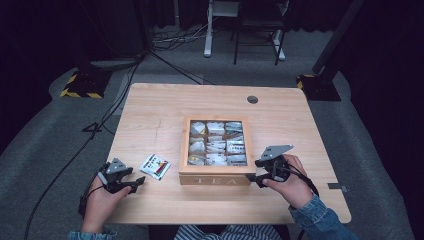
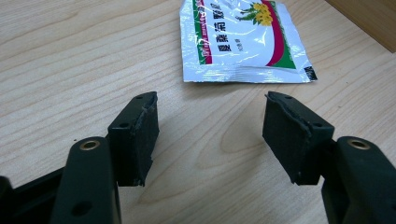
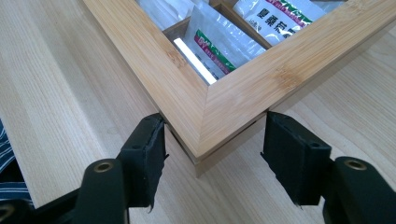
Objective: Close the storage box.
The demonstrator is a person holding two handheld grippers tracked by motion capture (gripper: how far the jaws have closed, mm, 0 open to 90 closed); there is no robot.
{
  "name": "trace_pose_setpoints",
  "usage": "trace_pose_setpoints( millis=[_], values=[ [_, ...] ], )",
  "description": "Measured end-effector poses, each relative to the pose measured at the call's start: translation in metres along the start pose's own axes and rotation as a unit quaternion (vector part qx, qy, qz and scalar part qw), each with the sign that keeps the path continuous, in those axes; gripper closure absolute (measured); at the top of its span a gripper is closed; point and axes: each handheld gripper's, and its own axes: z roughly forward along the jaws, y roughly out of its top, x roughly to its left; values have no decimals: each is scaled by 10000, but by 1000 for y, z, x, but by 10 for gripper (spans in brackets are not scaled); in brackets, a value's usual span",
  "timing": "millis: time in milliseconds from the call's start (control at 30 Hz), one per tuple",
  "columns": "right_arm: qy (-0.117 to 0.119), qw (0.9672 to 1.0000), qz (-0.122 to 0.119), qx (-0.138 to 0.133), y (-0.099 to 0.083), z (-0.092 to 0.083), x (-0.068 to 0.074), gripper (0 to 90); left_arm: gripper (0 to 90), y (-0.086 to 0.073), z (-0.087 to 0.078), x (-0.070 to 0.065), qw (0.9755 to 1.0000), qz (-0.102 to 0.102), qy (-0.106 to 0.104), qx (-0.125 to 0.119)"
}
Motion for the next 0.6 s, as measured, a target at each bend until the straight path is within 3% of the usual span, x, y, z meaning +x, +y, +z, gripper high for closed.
trace_pose_setpoints(
  millis=[300,600],
  values=[
    [-70,10000,-57,26,-1,2,0,316,365,0,0,0,10000,-9,-7,0],
    [67,9999,-8,-124,0,-4,-2,261,358,-1,0,-1,10000,-20,-10,-14]
  ],
)
